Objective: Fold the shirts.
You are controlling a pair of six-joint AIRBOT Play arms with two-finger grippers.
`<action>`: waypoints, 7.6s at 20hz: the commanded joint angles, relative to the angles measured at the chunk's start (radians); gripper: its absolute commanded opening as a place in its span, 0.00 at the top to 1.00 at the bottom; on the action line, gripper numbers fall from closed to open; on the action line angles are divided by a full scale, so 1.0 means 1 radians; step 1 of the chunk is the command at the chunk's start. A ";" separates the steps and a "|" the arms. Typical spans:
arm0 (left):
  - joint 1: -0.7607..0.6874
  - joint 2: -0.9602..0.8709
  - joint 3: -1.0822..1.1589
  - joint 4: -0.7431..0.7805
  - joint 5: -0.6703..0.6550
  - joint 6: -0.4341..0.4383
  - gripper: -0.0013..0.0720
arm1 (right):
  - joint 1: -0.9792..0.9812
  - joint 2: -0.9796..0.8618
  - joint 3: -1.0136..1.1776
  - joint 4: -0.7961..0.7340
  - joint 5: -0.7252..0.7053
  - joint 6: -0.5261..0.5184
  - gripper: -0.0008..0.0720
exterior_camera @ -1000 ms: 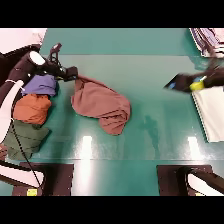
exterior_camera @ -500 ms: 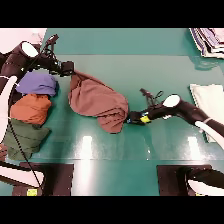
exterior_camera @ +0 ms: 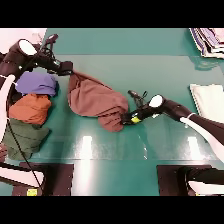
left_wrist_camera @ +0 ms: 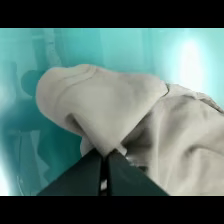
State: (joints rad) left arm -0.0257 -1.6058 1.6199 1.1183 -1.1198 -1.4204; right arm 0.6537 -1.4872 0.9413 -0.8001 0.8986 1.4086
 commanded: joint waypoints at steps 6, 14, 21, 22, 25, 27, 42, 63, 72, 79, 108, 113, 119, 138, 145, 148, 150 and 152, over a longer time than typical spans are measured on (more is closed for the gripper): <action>0.049 0.325 0.262 0.027 -0.026 0.000 0.95 | -0.338 0.425 0.156 -0.477 0.225 0.161 0.97; 0.049 0.704 0.384 -0.001 -0.017 -0.005 0.95 | -0.518 0.729 0.513 -0.514 0.330 0.134 0.97; 0.049 0.717 0.453 -0.035 0.039 -0.014 0.96 | -0.644 0.690 0.800 -0.512 0.557 0.126 0.97; 0.049 0.689 0.452 -0.030 0.037 -0.011 0.96 | -0.650 0.658 0.827 -0.511 0.598 0.126 0.97; 0.049 0.547 0.452 -0.007 0.016 -0.011 0.96 | -0.649 0.532 0.833 -0.509 0.692 0.148 0.97; 0.049 0.407 0.449 0.001 -0.032 -0.012 0.96 | -0.649 0.447 0.760 -0.509 0.718 0.185 0.97; 0.047 -0.259 0.303 -0.003 -0.005 0.013 0.65 | -0.634 -0.096 0.534 -0.419 0.391 0.176 0.89; 0.127 0.587 -0.959 -0.069 -0.071 -0.010 0.24 | -0.772 0.463 0.105 -0.237 0.457 0.011 0.49; 0.053 0.584 -1.122 -0.248 0.115 0.086 0.25 | -0.767 0.471 0.106 -0.185 0.481 0.011 0.49; -0.085 0.581 -1.127 -0.232 0.213 0.013 0.46 | -0.724 0.471 0.105 -0.187 0.480 0.011 0.49; -0.081 0.710 -0.845 0.038 0.033 -0.073 0.95 | -0.953 0.330 -0.328 -0.164 0.221 -0.042 0.93; -0.081 0.767 -0.533 0.145 -0.039 -0.103 0.95 | -0.850 0.524 -0.073 -0.163 0.246 -0.042 0.97; -0.082 0.805 0.180 0.314 -0.156 -0.123 0.95 | -0.857 0.728 0.501 -0.182 0.257 -0.041 0.97; -0.081 0.386 0.136 0.235 -0.261 -0.116 0.95 | -0.754 0.270 0.761 -0.520 0.695 0.077 0.97; -0.065 -0.032 0.109 0.226 0.076 -0.117 0.95 | -0.712 -0.158 0.749 -0.535 0.562 0.079 0.97; -0.023 -0.093 0.115 0.170 0.222 -0.117 0.95 | -0.709 -0.264 0.876 -0.527 0.494 0.079 0.97; 0.005 -0.098 0.115 0.143 0.237 -0.116 0.95 | -0.709 -0.299 0.948 -0.528 0.482 0.079 0.97; 0.022 -0.097 0.120 0.131 0.165 -0.115 0.95 | -0.709 -0.301 0.975 -0.528 0.483 0.078 0.97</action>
State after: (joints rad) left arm -0.0322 -1.6779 1.7359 1.2778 -0.9604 -1.5375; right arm -0.0570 -1.7451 1.8542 -1.3205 1.4109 1.4864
